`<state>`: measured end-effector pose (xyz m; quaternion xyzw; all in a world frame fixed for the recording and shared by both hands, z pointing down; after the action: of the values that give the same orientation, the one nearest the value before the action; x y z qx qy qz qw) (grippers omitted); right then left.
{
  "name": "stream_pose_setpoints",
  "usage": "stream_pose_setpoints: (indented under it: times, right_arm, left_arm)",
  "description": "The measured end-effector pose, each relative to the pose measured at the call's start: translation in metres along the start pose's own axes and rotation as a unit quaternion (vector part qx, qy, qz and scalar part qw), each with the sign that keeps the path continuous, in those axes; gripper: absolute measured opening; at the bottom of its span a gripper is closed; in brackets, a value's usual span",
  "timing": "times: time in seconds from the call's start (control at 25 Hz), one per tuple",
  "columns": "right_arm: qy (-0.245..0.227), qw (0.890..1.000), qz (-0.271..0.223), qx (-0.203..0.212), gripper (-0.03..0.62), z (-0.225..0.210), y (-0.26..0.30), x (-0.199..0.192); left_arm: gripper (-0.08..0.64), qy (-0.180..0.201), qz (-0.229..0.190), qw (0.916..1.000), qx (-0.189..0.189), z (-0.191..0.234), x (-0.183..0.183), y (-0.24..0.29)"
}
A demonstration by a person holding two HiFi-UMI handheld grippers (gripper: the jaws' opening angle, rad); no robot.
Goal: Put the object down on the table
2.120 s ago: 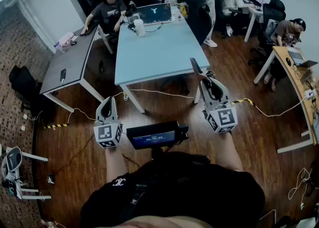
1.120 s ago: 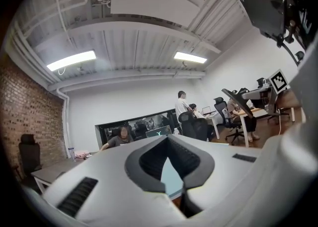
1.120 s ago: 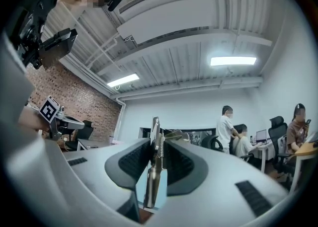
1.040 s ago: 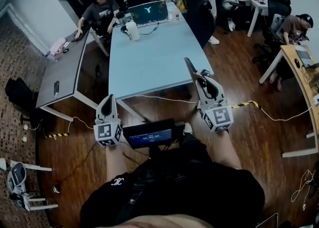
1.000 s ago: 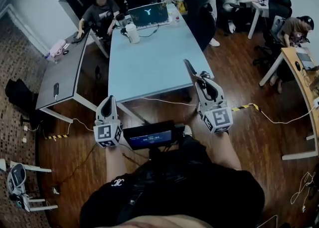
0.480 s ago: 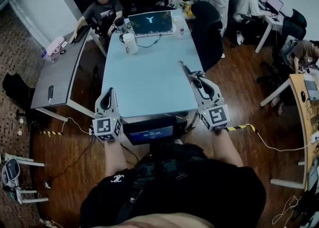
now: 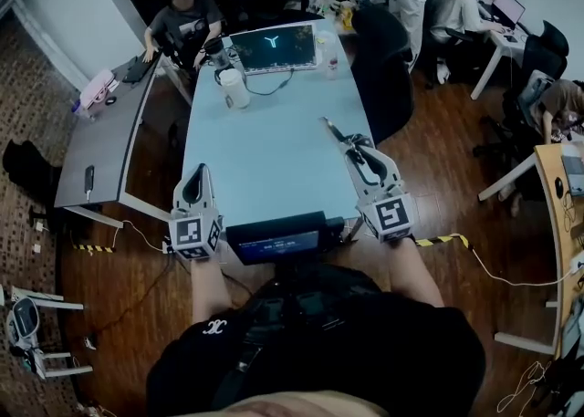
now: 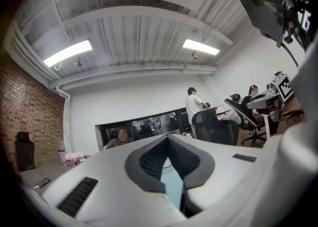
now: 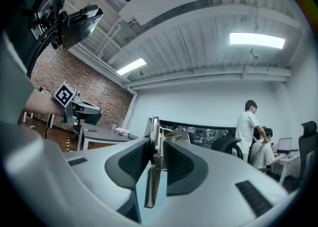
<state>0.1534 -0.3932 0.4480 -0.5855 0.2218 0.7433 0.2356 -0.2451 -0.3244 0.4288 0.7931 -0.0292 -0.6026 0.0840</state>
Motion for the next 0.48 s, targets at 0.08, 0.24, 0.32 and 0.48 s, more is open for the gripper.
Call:
stream_pose_setpoints:
  times: [0.08,0.24,0.32,0.48]
  right_arm:
    - [0.014,1.000,0.006,-0.005,0.089,-0.001,0.010,-0.005]
    - [0.030,0.998,0.044,0.021,0.089,0.009,0.043,-0.030]
    - [0.047,0.995,0.077,0.041,0.089,0.017,0.067,-0.050]
    - [0.133,0.974,0.168,0.078,0.089,0.038,0.111,-0.102]
  left_arm:
    - [0.005,0.002,-0.001,1.0000,-0.008,0.002,0.001,0.011]
    - [0.005,0.009,0.000,0.9998,-0.019,0.012,-0.001,0.022]
    - [0.005,0.007,0.004,0.9998,-0.019,0.020,-0.005,0.025]
    - [0.005,0.003,0.013,0.9997,-0.019,0.035,-0.016,0.026]
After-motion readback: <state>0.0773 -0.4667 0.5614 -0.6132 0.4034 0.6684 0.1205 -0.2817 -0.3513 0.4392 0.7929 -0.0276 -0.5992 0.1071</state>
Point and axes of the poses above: the fingertips, and each gripper's own axes: y forward along the fingers, z to its left, x out of its top, the point moved 9 cm from there along -y, backward along the fingers, and after that the axes turned 10 degrees about z, right-handed, at the moved point
